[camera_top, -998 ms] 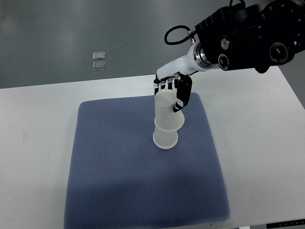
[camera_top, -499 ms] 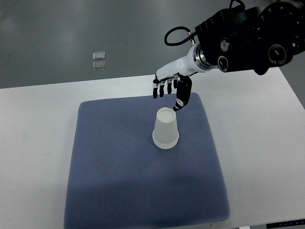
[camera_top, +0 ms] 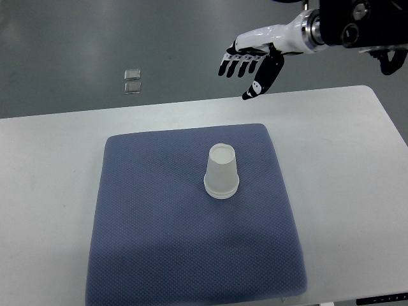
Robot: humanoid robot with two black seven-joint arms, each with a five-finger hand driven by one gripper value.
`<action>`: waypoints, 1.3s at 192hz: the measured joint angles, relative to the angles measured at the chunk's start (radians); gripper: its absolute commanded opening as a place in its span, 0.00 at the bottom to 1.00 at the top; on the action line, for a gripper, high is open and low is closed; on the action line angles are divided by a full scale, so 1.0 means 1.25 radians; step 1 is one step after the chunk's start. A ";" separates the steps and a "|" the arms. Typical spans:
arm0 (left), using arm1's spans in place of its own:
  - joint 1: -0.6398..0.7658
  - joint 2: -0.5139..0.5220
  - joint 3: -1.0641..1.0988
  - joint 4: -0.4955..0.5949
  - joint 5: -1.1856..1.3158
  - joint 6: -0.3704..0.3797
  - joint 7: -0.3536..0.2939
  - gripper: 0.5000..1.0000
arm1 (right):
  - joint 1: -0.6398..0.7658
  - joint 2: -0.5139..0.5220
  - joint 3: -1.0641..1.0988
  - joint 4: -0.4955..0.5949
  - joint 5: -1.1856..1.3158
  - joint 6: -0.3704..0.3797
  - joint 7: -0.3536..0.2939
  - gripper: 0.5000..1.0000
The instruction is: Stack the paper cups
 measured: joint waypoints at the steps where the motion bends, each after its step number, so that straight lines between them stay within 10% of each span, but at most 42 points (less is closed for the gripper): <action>1: 0.000 0.000 0.000 0.000 0.000 0.000 0.000 1.00 | -0.008 -0.011 0.009 -0.001 0.005 -0.006 0.000 0.57; 55: 0.000 0.000 0.001 -0.001 0.001 -0.001 0.000 1.00 | -0.349 -0.211 0.395 -0.036 0.082 -0.148 0.011 0.65; 140: 0.000 0.000 0.001 -0.001 0.001 -0.001 0.000 1.00 | -0.838 -0.158 0.885 -0.167 0.095 -0.190 0.069 0.79; 250: 0.000 0.000 0.001 -0.001 0.000 0.000 0.000 1.00 | -1.040 -0.028 1.013 -0.419 0.092 0.107 0.138 0.85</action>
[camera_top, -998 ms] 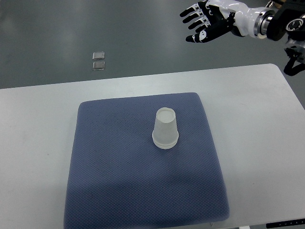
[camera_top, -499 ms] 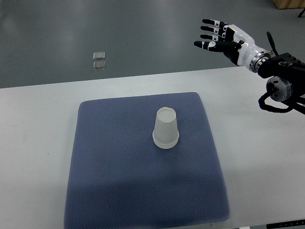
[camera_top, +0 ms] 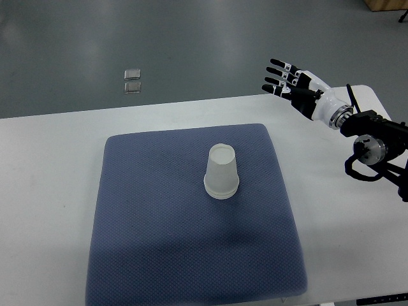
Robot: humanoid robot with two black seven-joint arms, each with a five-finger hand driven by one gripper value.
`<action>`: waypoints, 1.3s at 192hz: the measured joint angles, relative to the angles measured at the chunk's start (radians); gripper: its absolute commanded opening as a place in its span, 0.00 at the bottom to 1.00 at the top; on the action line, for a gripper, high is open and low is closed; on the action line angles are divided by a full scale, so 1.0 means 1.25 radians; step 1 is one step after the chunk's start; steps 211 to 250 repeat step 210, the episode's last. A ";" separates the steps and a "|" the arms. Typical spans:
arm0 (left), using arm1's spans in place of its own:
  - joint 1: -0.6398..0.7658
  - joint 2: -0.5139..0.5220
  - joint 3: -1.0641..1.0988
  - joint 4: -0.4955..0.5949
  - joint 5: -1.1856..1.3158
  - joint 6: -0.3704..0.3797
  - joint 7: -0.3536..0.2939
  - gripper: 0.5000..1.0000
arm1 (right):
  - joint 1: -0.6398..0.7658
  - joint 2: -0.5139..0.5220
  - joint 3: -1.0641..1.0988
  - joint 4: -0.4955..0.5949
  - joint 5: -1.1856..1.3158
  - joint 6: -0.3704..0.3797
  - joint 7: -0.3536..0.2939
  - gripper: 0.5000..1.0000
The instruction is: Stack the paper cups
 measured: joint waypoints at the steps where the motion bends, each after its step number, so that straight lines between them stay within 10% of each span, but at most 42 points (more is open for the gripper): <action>1: 0.000 0.000 0.000 0.000 0.000 0.000 0.000 1.00 | -0.001 0.001 0.000 -0.002 0.000 0.002 0.001 0.85; 98: 0.000 0.000 0.000 0.001 0.000 0.005 0.000 1.00 | -0.046 0.062 0.082 -0.113 0.000 0.125 0.013 0.85; 250: 0.000 0.000 0.000 0.000 0.000 0.005 0.000 1.00 | -0.046 0.087 0.079 -0.122 -0.012 0.128 0.015 0.85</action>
